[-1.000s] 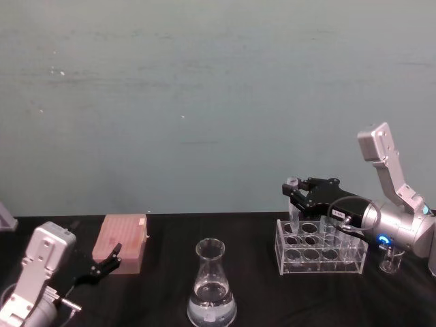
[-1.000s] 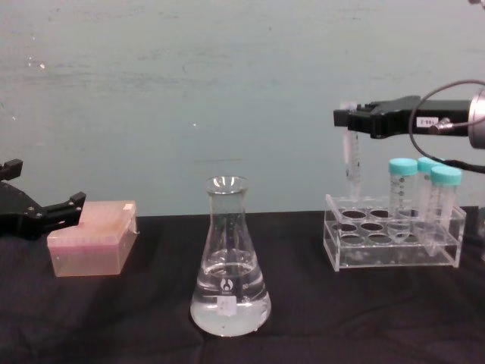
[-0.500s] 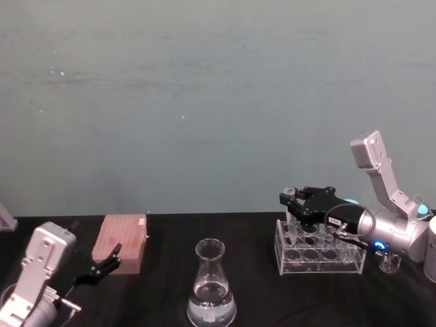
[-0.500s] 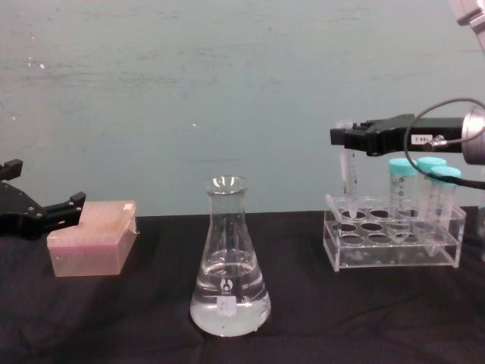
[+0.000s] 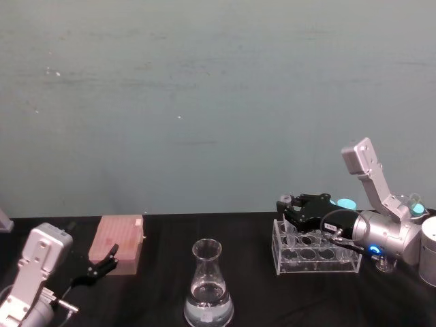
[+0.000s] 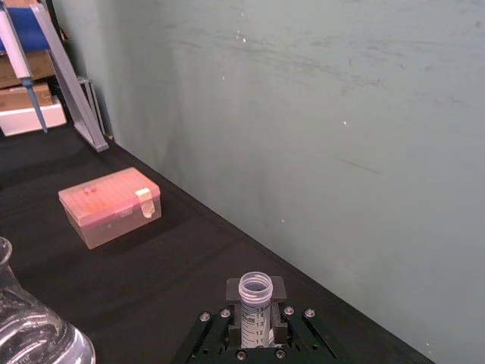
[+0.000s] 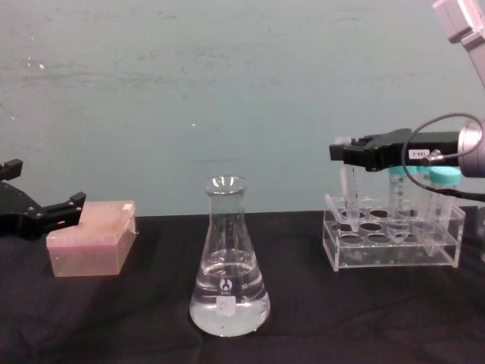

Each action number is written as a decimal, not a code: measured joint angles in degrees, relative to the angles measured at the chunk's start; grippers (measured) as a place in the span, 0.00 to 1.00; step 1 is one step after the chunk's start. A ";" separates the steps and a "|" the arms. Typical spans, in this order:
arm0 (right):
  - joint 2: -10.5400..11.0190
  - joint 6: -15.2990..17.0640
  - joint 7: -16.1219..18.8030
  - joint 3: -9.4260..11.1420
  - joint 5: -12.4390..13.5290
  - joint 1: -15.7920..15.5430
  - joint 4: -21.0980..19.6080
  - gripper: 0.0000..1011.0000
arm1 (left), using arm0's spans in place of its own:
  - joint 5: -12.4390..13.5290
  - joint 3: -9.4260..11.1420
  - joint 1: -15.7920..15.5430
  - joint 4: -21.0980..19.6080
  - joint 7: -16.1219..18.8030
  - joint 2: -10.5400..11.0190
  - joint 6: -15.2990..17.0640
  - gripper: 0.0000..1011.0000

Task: Pour the liquid from the test tube into the beaker using one hand.

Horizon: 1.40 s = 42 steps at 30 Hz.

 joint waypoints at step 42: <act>-0.71 -0.84 0.53 -0.02 -1.10 0.93 3.08 0.49 | 0.00 0.00 0.00 0.00 0.00 0.00 0.00 0.99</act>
